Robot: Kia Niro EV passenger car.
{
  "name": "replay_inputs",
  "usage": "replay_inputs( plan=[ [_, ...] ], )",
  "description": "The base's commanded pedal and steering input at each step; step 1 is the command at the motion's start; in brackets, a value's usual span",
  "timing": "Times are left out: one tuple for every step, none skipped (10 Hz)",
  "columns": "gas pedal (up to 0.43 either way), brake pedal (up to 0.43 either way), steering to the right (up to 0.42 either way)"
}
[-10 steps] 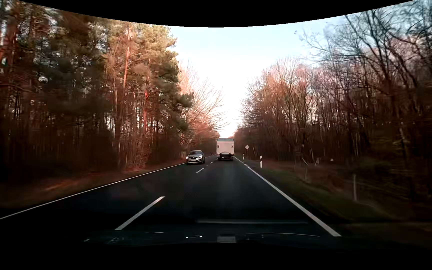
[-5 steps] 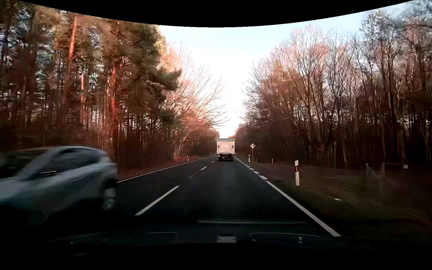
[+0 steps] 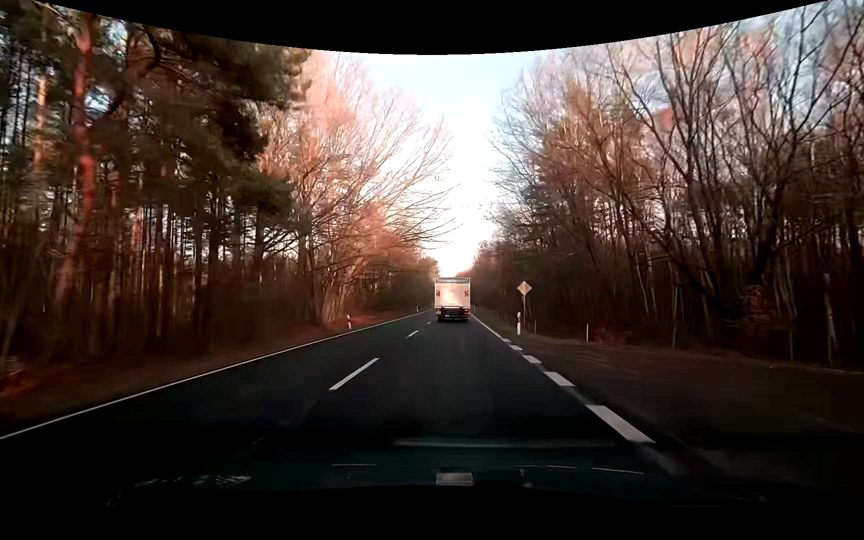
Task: Follow the waypoints while adhering to traffic rules and regulations
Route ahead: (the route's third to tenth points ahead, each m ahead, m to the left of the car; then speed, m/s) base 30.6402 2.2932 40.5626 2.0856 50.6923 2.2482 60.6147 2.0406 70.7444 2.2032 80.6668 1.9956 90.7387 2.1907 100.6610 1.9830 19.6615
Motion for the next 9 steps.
replay_inputs(
  plan=[
    [0.138, 0.000, -0.002],
    [0.138, 0.000, -0.002],
    [0.138, 0.000, -0.002],
    [0.138, 0.000, -0.002],
    [0.138, 0.000, -0.002],
    [0.138, 0.000, -0.002],
    [0.138, 0.000, -0.002],
    [0.138, 0.000, -0.002],
    [0.138, 0.000, -0.002]
  ],
)
